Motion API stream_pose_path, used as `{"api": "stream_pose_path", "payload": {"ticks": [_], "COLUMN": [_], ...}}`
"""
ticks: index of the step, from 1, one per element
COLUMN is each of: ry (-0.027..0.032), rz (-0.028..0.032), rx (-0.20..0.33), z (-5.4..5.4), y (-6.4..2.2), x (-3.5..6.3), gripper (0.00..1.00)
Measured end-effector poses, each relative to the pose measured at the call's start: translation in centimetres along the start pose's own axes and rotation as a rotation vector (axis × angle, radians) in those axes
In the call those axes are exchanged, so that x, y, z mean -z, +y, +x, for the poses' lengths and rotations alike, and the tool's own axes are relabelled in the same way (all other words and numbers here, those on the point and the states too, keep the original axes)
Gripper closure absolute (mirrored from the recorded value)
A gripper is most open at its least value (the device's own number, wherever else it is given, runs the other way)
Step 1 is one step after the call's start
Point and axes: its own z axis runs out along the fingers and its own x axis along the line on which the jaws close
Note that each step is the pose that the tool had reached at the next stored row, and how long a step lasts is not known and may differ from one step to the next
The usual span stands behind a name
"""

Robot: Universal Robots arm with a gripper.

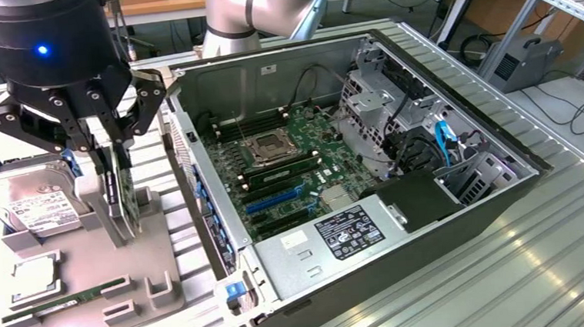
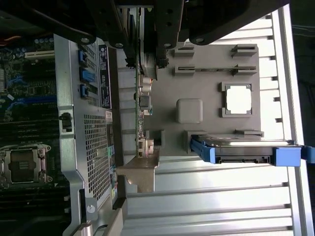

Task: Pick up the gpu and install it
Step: 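Pick up the gpu and move the gpu toward the slot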

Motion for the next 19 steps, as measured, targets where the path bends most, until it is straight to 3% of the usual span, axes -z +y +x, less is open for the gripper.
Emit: {"api": "stream_pose_path", "payload": {"ticks": [8, 19], "ry": [0.0001, 0.0001], "rz": [0.0000, 0.0005], "rx": [0.000, 0.000], "z": [-0.1, -0.1], "y": [0.08, 0.10], "x": [2.30, 2.81], "gripper": [0.74, 0.74]}}
